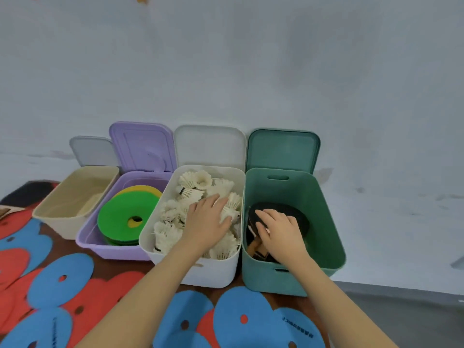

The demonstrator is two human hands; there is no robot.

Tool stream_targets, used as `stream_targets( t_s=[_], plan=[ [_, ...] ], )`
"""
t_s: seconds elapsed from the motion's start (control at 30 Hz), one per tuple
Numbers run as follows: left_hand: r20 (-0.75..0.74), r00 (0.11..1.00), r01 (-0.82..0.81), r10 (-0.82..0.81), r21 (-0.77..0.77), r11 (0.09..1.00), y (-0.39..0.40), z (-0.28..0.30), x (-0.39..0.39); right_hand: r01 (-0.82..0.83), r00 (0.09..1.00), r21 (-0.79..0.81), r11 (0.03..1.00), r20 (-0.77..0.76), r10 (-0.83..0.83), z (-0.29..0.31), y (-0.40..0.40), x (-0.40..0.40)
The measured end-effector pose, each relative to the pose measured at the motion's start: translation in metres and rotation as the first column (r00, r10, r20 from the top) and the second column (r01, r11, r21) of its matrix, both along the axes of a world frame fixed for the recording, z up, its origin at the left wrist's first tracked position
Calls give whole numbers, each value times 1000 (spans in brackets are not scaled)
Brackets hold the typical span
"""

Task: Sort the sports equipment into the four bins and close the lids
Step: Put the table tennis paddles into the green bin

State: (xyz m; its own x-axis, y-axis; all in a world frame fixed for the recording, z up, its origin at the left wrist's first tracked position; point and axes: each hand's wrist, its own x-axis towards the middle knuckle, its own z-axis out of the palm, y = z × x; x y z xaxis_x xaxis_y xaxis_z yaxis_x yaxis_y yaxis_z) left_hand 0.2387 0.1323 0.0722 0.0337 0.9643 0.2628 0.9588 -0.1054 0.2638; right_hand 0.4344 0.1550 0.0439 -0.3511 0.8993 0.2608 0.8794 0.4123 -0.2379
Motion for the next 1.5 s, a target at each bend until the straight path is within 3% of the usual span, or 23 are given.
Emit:
stream_targets(
  t_s=[0.27, 0.43, 0.77, 1.0, 1.13, 1.5],
  plan=[
    [-2, 997, -76, 76, 34, 997, -76, 5, -118, -130, 991, 30, 991, -37, 131, 14, -52, -111],
    [37, 994, -98, 100, -49, 994, -125, 2, -206, -129, 989, 34, 991, -63, 131, 10, -94, -202],
    [36, 987, -159, 158, 1, 987, -188, -23, -357, -206, 972, -33, 978, -125, 200, -6, -145, -356],
    [87, 965, -248, 249, -20, 968, -184, -45, -421, -284, 956, -62, 957, -94, 277, -27, -137, -428],
    [33, 958, -283, 286, -69, 957, -174, -58, -455, -343, 939, -95, 935, -54, 339, -48, -116, -469],
    [49, 900, -423, 432, -135, 896, -160, -80, -575, -450, 893, -188, 873, -116, 435, -77, -98, -589]
  ],
)
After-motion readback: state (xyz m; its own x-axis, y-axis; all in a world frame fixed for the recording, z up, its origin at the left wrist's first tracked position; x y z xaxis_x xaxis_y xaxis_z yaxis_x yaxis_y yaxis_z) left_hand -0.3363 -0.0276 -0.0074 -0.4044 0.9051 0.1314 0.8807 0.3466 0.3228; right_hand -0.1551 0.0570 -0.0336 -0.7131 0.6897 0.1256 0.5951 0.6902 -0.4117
